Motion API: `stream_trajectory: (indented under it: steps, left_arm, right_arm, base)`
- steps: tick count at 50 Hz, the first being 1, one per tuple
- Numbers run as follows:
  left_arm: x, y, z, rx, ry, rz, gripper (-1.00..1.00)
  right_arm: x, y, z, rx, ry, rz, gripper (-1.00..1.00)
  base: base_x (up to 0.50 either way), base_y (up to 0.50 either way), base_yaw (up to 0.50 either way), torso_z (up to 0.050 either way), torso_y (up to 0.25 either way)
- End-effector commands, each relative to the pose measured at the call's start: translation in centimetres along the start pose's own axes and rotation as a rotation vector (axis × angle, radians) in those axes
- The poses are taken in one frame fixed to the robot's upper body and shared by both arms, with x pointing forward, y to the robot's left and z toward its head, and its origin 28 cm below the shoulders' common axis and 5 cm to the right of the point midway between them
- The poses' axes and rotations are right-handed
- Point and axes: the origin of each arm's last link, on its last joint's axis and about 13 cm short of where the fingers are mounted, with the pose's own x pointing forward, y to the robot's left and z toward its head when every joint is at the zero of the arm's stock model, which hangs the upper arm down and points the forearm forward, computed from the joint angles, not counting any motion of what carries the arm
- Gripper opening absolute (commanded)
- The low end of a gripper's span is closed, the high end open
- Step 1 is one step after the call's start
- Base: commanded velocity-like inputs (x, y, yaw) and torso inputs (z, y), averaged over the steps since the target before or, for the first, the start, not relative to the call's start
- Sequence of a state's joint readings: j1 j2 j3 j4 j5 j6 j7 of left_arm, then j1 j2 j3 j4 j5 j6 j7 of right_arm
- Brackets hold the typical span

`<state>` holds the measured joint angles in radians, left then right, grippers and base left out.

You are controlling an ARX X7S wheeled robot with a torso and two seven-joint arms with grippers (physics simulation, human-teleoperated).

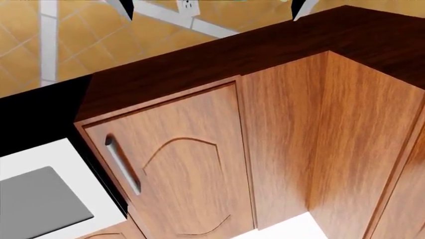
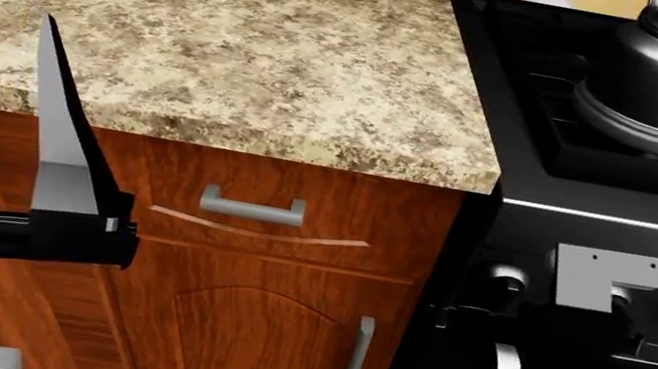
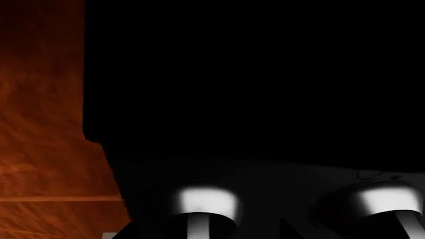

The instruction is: Pick the kettle from the counter and place it on a stove burner. Then turn the burner on.

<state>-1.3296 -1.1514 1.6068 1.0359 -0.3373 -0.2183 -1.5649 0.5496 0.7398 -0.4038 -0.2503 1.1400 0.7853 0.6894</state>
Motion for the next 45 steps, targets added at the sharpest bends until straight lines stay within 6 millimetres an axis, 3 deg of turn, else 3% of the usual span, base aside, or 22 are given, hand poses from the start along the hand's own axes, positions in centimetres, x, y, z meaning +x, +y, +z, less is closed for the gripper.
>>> stream_trajectory:
  steps: [1, 4, 5, 22, 33, 45]
  left_arm:
    - [-0.2, -0.3, 0.3, -0.037, 0.016, 0.025, 1.00]
    - [-0.2, -0.3, 0.3, -0.036, 0.016, 0.025, 1.00]
    - [-0.2, -0.3, 0.3, -0.036, 0.017, 0.025, 1.00]
    - [-0.2, -0.3, 0.3, -0.039, 0.019, 0.024, 1.00]
    - [-0.2, -0.4, 0.2, -0.041, 0.020, 0.025, 1.00]
    - [-0.2, -0.3, 0.2, -0.039, 0.018, 0.027, 1.00]
  right_arm:
    - [1.1, 0.0, -0.1, 0.002, 0.020, -0.003, 1.00]
    - [1.3, 0.0, -0.3, -0.001, 0.027, -0.002, 1.00]
    - [1.3, 0.0, -0.4, -0.002, 0.029, -0.005, -1.00]
    - [1.4, -0.1, -0.4, -0.010, 0.021, -0.017, -1.00]
    - [0.6, 0.1, 0.4, -0.254, 0.006, -0.031, -1.00]
    - [0.8, 1.0, 0.4, -0.384, 0.027, -0.004, -1.00]
  base:
    - [0.00, 0.00, 0.00, 0.000, 0.000]
    - [0.00, 0.00, 0.00, -0.007, 0.000]
    - [0.00, 0.00, 0.00, 0.000, 0.000]
    - [0.01, 0.00, 0.01, -0.006, 0.000]
    - [0.01, 0.00, 0.00, -0.006, 0.000]
    - [0.00, 0.00, 0.00, -0.006, 0.000]
